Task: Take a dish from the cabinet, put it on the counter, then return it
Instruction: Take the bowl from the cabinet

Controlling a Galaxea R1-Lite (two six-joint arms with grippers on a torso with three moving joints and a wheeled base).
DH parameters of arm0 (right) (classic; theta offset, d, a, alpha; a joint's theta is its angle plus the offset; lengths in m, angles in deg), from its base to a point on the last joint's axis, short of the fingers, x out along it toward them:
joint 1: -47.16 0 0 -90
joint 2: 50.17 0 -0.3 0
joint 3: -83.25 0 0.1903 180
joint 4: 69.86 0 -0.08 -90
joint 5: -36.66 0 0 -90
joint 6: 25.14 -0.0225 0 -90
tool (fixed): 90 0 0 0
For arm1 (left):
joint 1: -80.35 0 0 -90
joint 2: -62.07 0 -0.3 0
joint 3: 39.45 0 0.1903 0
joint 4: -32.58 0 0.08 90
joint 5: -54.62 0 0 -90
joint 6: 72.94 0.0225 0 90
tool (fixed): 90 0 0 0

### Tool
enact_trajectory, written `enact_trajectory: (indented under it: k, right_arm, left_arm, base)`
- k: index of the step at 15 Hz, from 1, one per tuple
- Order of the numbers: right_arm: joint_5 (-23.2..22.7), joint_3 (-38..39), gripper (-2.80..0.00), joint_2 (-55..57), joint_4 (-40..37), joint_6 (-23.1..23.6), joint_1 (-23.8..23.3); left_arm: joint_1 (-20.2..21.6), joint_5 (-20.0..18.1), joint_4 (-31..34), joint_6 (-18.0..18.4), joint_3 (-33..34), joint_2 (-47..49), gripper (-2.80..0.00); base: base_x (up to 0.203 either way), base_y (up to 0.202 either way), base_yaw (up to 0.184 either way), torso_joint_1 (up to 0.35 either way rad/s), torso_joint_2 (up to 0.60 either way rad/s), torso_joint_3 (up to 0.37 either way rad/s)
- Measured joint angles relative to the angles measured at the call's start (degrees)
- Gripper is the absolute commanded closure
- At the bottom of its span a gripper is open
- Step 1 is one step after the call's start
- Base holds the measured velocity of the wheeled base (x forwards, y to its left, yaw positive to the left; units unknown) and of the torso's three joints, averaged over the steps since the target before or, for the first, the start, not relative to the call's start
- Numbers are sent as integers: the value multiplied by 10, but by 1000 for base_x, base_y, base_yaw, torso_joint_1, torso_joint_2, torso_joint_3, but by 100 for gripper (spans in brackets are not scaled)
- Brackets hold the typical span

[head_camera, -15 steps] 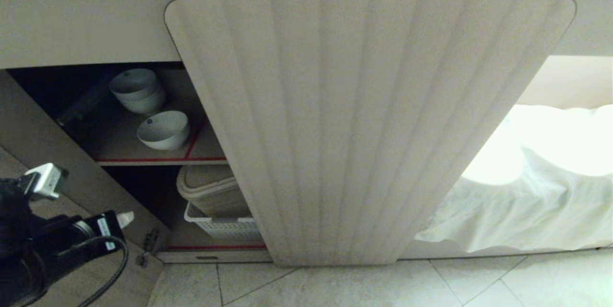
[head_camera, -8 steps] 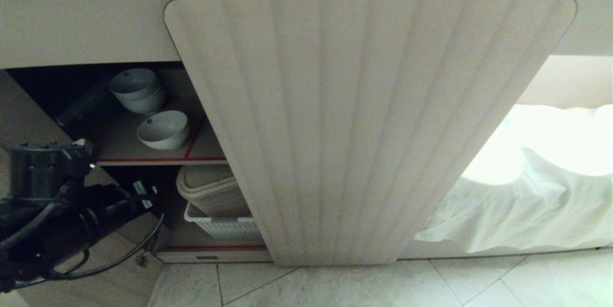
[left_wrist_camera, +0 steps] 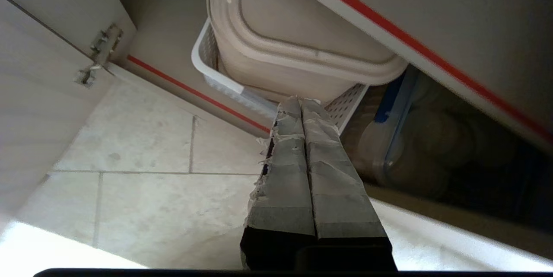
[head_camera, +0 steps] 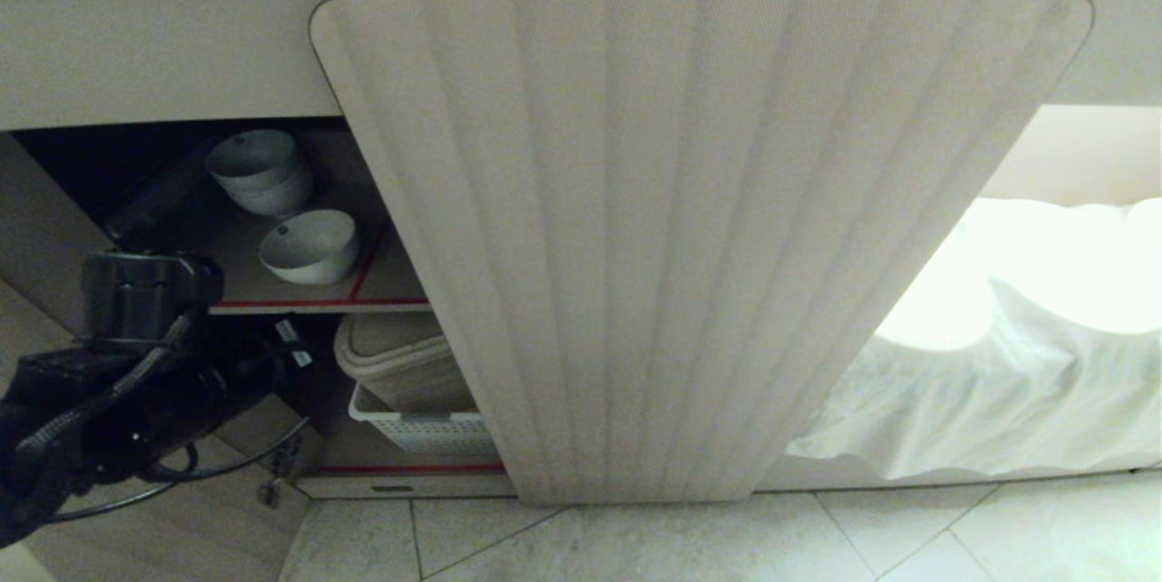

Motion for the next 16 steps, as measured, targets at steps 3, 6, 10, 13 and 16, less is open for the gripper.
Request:
enact_trajectory:
  k: [3, 6, 10, 13, 16]
  right_arm:
    - [0, 0, 0, 0, 0, 0, 0]
    - [0, 0, 0, 0, 0, 0, 0]
    - [0, 0, 0, 0, 0, 0, 0]
    - [0, 0, 0, 0, 0, 0, 0]
    - [0, 0, 0, 0, 0, 0, 0]
  left_arm:
    - [1, 13, -8, -31, -7, 14, 0]
    - [3, 29, -65, -41, -2, 29, 0]
    - [30, 36, -97, -41, 0, 47, 0]
    - [56, 34, -97, -41, -2, 53, 0]
    - [63, 32, -98, -42, -4, 54, 0]
  base:
    - [0, 0, 0, 0, 0, 0]
    - [0, 0, 0, 0, 0, 0]
    - [0, 0, 0, 0, 0, 0]
    - [0, 0, 0, 0, 0, 0]
    - [0, 0, 0, 0, 0, 0]
